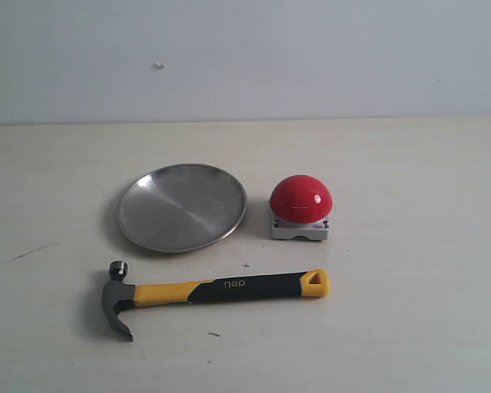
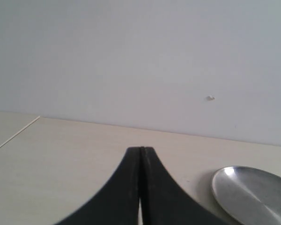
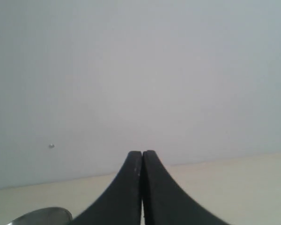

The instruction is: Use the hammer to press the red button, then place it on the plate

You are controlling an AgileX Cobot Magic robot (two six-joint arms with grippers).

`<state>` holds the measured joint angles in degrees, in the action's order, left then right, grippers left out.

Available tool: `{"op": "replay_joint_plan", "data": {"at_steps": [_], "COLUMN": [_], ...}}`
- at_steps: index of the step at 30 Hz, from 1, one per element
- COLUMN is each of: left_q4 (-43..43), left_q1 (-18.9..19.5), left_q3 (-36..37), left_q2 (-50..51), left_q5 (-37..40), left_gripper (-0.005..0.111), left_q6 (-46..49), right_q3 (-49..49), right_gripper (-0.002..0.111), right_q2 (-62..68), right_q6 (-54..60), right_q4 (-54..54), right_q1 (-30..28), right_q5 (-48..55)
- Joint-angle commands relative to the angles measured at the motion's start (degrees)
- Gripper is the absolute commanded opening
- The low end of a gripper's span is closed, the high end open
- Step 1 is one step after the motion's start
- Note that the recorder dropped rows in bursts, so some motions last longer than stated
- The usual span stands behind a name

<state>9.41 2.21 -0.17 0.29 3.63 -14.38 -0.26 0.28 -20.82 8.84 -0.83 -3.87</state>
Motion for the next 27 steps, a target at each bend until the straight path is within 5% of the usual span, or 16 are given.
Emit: {"op": "replay_joint_plan", "data": {"at_steps": [1, 8, 17, 27], "left_q4": [0.3, 0.3, 0.3, 0.3], "left_q1": [0.1, 0.1, 0.1, 0.1], "left_q3": [0.2, 0.2, 0.2, 0.2], "left_q2": [-0.3, -0.3, -0.3, -0.3], "left_q5": [0.1, 0.1, 0.1, 0.1], "left_gripper": [0.000, 0.000, 0.000, 0.000], "left_q6": [-0.2, -0.2, -0.2, -0.2], "right_q3": [0.3, -5.7, -6.2, -1.0], "right_gripper": [0.000, 0.000, 0.000, 0.000], "right_q2": [-0.3, 3.8, 10.7, 11.1], "right_q6": [-0.3, -9.8, -25.9, -23.8], "right_q4": [-0.7, -4.9, 24.6, 22.1], "right_q1": [-0.2, -0.2, -0.1, -0.1], "right_q5": [-13.9, -18.1, -10.6, -15.6]}}
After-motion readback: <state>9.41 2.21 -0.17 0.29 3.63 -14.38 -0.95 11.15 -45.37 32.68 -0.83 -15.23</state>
